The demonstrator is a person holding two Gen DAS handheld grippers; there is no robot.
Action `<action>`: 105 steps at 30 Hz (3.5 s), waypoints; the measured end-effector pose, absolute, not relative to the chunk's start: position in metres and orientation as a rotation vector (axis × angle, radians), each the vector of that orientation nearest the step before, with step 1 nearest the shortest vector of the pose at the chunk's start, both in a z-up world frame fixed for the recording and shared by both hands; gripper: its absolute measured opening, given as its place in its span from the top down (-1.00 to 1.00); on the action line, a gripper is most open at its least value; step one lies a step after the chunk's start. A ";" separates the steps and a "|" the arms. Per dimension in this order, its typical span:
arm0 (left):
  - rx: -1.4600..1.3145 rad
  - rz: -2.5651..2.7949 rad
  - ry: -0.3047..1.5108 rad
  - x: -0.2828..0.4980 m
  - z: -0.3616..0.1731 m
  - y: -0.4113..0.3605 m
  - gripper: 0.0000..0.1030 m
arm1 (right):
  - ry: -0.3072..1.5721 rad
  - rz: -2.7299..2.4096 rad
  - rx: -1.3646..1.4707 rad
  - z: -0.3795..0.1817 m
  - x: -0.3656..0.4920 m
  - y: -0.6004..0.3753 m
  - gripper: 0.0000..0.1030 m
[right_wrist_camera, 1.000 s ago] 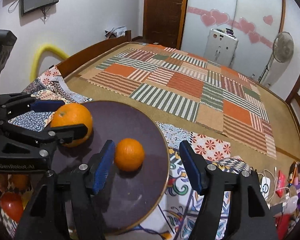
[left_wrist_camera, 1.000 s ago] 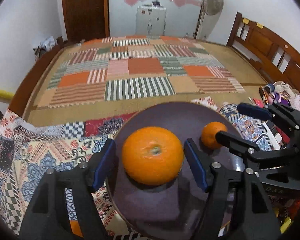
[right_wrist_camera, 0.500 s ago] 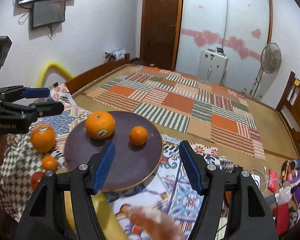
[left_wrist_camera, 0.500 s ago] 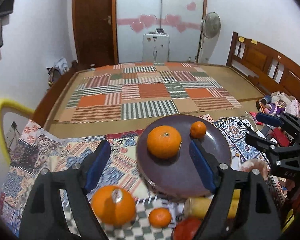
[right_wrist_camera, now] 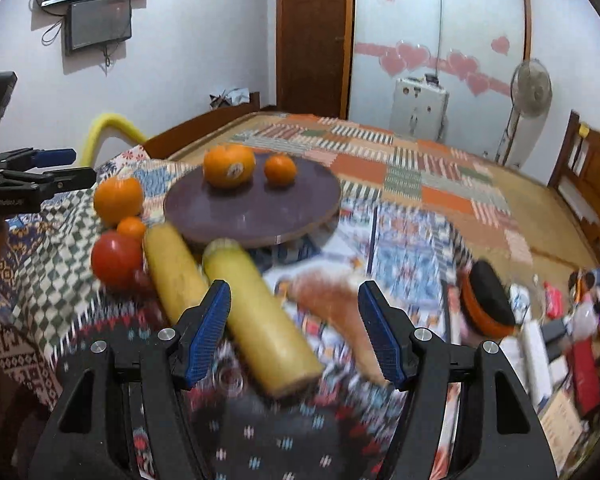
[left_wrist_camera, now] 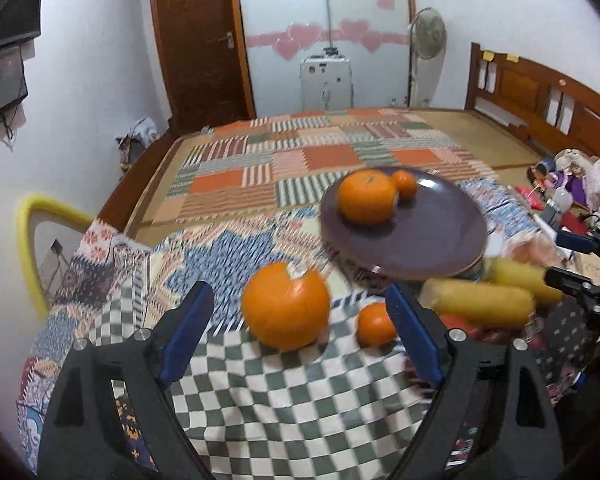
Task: Organize fruits
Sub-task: 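Grasp a stickered large orange with the left gripper while the right grasps a yellow gourd, then lift and carry the orange and the yellow gourd toward the purple plate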
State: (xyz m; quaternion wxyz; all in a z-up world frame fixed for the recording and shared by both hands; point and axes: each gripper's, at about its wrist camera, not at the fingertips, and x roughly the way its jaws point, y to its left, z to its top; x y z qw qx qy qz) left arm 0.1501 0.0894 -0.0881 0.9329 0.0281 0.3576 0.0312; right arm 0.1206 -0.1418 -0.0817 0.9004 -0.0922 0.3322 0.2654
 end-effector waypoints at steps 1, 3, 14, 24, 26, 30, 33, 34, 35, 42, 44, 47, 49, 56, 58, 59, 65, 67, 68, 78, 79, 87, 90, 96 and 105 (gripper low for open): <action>0.049 0.072 0.745 0.153 -0.093 0.095 -0.72 | 0.699 0.551 -0.186 -0.085 0.121 -0.143 -0.22; 0.027 0.080 0.767 0.158 -0.101 0.102 -0.72 | 0.726 0.554 -0.178 -0.094 0.123 -0.146 -0.20; -0.090 0.049 0.854 0.191 -0.132 0.124 -0.72 | 0.756 0.636 -0.182 -0.101 0.123 -0.139 0.07; -0.059 0.001 0.870 0.179 -0.131 0.116 -0.33 | 0.765 0.569 -0.141 -0.100 0.097 -0.159 0.26; -0.048 -0.005 0.881 0.169 -0.130 0.116 -0.32 | 0.767 0.558 -0.147 -0.098 0.088 -0.163 0.28; -0.036 -0.023 0.897 0.142 -0.128 0.115 -0.32 | 0.770 0.551 -0.167 -0.096 0.070 -0.168 0.29; -0.021 -0.042 0.903 0.119 -0.127 0.111 -0.32 | 0.784 0.547 -0.170 -0.094 0.062 -0.174 0.30; -0.014 -0.046 0.898 0.111 -0.126 0.108 -0.32 | 0.787 0.550 -0.167 -0.093 0.063 -0.175 0.30; -0.008 -0.049 0.891 0.106 -0.124 0.106 -0.32 | 0.786 0.552 -0.166 -0.090 0.064 -0.176 0.30; -0.004 -0.101 0.880 0.087 -0.121 0.092 -0.32 | 0.757 0.572 -0.197 -0.071 0.085 -0.165 0.30; -0.002 -0.104 0.879 0.087 -0.123 0.091 -0.32 | 0.779 0.579 -0.207 -0.075 0.095 -0.159 0.30; -0.003 -0.104 0.874 0.088 -0.124 0.089 -0.32 | 0.841 0.605 -0.222 -0.087 0.111 -0.149 0.30; -0.009 -0.107 0.871 0.088 -0.125 0.089 -0.32 | 0.865 0.617 -0.243 -0.093 0.114 -0.143 0.30; -0.002 -0.108 0.855 0.088 -0.126 0.089 -0.32 | 0.898 0.636 -0.229 -0.105 0.127 -0.138 0.34; -0.004 -0.107 0.853 0.088 -0.125 0.088 -0.32 | 0.890 0.624 -0.230 -0.103 0.127 -0.137 0.34; -0.006 -0.105 0.853 0.088 -0.125 0.088 -0.32 | 0.883 0.619 -0.230 -0.103 0.127 -0.137 0.34; -0.015 -0.090 0.832 0.090 -0.118 0.091 -0.32 | 0.818 0.601 -0.188 -0.088 0.118 -0.142 0.34; -0.015 -0.087 0.818 0.090 -0.113 0.090 -0.32 | 0.792 0.600 -0.170 -0.081 0.117 -0.144 0.34; -0.015 -0.085 0.810 0.091 -0.111 0.090 -0.32 | 0.778 0.599 -0.158 -0.077 0.117 -0.145 0.34; -0.032 -0.090 0.724 0.105 -0.083 0.081 -0.32 | 0.658 0.602 -0.103 -0.040 0.128 -0.140 0.34; -0.030 -0.093 0.719 0.109 -0.080 0.079 -0.32 | 0.650 0.603 -0.100 -0.038 0.130 -0.139 0.34; -0.037 -0.101 0.686 0.138 -0.069 0.072 -0.32 | 0.619 0.614 -0.083 -0.033 0.144 -0.123 0.34; -0.032 -0.099 0.681 0.152 -0.068 0.069 -0.32 | 0.618 0.619 -0.078 -0.034 0.153 -0.117 0.34; -0.056 -0.096 0.702 0.177 -0.079 0.070 -0.32 | 0.622 0.616 -0.086 -0.039 0.172 -0.103 0.34; -0.067 -0.086 0.750 0.216 -0.099 0.067 -0.32 | 0.648 0.619 -0.105 -0.044 0.191 -0.079 0.35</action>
